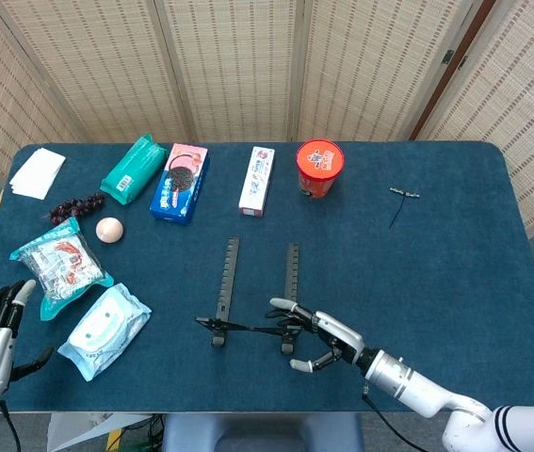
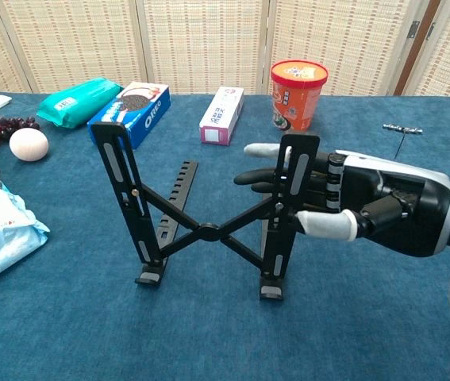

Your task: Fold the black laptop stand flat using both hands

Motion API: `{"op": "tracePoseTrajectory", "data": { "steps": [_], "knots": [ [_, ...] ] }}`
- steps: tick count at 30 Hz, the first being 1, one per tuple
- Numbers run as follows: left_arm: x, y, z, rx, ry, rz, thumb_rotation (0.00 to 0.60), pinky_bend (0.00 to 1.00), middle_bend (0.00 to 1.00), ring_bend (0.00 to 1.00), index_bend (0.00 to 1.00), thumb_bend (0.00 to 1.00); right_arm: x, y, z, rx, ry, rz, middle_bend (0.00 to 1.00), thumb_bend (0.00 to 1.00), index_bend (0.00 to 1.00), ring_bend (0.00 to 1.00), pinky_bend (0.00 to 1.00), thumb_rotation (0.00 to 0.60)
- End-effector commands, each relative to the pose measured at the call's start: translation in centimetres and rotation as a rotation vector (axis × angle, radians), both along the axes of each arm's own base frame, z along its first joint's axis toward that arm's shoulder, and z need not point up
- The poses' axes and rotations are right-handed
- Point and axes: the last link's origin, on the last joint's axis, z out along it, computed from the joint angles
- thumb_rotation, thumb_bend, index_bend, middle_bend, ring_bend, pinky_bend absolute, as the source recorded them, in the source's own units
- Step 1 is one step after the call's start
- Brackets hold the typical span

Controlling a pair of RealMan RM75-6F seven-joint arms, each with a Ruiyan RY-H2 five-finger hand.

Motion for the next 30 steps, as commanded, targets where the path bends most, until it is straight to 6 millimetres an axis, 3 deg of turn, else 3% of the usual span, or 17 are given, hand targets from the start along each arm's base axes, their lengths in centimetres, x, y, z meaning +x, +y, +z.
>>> {"op": "tracePoseTrajectory", "data": {
  "steps": [1, 10, 15, 30],
  "knots": [
    [0.0, 0.0, 0.0, -0.001, 0.001, 0.001, 0.600, 0.00, 0.07, 0.05, 0.05, 0.18, -0.1, 0.2, -0.2, 0.007, 0.000, 0.000, 0.16, 0.17, 0.00, 0.00, 0.14, 0.600],
    [-0.1, 0.0, 0.0, -0.003, 0.002, -0.001, 0.600, 0.00, 0.07, 0.05, 0.05, 0.18, -0.3, 0.8, -0.7, 0.020, 0.004, 0.001, 0.16, 0.17, 0.00, 0.00, 0.14, 0.600],
    [0.0, 0.3, -0.1, -0.013, -0.008, -0.010, 0.600, 0.00, 0.07, 0.05, 0.05, 0.18, -0.5, 0.4, 0.2, -0.033, 0.014, 0.005, 0.16, 0.17, 0.00, 0.00, 0.14, 0.600],
    [1.3, 4.0, -1.7, -0.285, -0.233, -0.154, 0.600, 0.00, 0.07, 0.05, 0.05, 0.18, -2.4, 0.8, 7.4, -0.317, 0.126, 0.030, 0.16, 0.17, 0.00, 0.00, 0.14, 0.600]
  ]
}}
